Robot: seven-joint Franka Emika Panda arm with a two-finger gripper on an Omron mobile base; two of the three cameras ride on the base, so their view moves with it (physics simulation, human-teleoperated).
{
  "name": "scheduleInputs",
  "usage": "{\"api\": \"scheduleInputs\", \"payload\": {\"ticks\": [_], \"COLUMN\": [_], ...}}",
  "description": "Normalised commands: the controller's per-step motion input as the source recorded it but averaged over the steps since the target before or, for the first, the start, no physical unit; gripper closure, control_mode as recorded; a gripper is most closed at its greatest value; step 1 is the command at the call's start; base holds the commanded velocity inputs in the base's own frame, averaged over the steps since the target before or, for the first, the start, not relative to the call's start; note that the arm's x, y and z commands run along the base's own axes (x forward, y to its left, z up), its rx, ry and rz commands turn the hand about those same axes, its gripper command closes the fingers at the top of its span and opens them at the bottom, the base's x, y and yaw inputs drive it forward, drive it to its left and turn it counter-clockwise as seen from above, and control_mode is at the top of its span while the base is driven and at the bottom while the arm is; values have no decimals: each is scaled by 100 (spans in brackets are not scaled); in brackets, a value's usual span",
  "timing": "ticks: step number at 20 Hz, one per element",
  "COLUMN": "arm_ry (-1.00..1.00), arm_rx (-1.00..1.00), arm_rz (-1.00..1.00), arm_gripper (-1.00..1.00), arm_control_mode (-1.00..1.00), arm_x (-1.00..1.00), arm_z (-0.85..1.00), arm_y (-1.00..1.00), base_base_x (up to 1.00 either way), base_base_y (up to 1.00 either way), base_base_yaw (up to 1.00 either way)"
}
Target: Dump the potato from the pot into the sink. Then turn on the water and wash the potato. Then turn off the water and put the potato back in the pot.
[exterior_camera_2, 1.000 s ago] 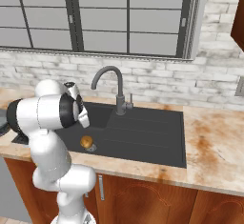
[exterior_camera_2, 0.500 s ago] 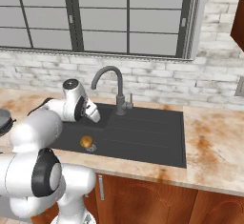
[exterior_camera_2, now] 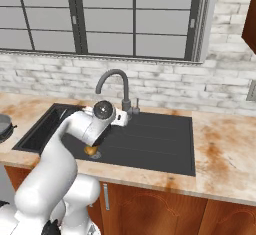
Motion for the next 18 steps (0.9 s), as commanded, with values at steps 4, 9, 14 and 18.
{"api": "scheduleInputs", "payload": {"ticks": [4,9,14,18], "arm_ry": [-3,-1,8,0], "arm_rx": [-32,-9,-2,8], "arm_rz": [-1,0,-20,-5], "arm_gripper": [-100,-100,-100,-100], "arm_control_mode": [-100,-100,-100,-100], "arm_x": [0,5,22,29], "arm_z": [47,-1,13,-1], "arm_y": [-61,-34,4,-14], "base_base_x": [0,0,0,0], "base_base_y": [0,0,0,0], "base_base_yaw": [0,0,0,0]}}
